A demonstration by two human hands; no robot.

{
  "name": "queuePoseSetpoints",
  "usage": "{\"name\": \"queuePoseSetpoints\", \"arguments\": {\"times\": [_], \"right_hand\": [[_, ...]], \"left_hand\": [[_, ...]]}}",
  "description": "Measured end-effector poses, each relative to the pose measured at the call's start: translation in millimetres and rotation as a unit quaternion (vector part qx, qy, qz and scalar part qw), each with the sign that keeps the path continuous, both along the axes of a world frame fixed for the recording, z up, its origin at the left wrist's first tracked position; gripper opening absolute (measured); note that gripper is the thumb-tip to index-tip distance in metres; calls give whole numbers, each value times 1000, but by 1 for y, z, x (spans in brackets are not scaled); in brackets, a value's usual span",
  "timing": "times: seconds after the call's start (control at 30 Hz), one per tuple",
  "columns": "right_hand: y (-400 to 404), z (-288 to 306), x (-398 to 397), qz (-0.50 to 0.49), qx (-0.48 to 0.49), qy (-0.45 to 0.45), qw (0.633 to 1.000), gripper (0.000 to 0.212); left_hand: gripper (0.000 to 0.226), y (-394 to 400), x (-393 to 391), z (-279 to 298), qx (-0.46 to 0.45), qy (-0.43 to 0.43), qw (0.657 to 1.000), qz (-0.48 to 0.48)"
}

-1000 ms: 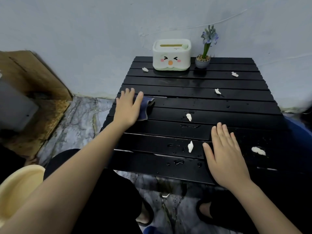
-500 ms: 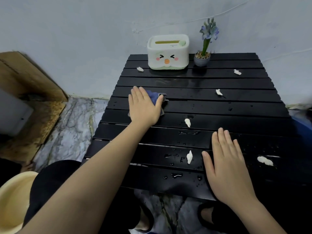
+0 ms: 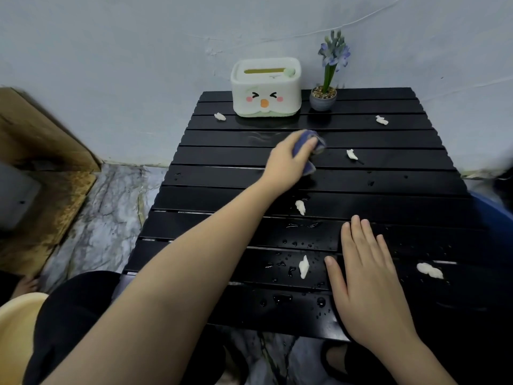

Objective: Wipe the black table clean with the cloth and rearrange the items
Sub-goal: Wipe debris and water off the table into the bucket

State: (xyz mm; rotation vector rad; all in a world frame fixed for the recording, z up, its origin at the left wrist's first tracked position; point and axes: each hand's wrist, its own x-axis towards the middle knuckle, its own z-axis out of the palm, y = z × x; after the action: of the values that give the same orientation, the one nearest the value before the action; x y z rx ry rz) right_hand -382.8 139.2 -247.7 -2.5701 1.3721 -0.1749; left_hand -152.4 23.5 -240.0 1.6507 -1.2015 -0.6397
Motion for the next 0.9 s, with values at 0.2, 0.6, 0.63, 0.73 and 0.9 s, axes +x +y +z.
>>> {"name": "queuePoseSetpoints", "arguments": {"times": [0.2, 0.6, 0.63, 0.73, 0.9], "right_hand": [[-1, -1, -1, 1, 16, 0, 1000, 73], [1, 2, -1, 0, 20, 2, 1000, 76], [1, 2, -1, 1, 19, 3, 1000, 76], [0, 2, 1, -1, 19, 3, 1000, 77], [0, 2, 1, -4, 24, -3, 1000, 76]], "left_hand": [[37, 52, 79, 18, -36, -58, 992, 110], [92, 114, 134, -10, 181, -200, 948, 170], [90, 110, 127, -16, 210, -277, 918, 190], [75, 91, 113, -25, 246, -345, 876, 230], [56, 48, 94, -20, 226, -379, 879, 182]]}}
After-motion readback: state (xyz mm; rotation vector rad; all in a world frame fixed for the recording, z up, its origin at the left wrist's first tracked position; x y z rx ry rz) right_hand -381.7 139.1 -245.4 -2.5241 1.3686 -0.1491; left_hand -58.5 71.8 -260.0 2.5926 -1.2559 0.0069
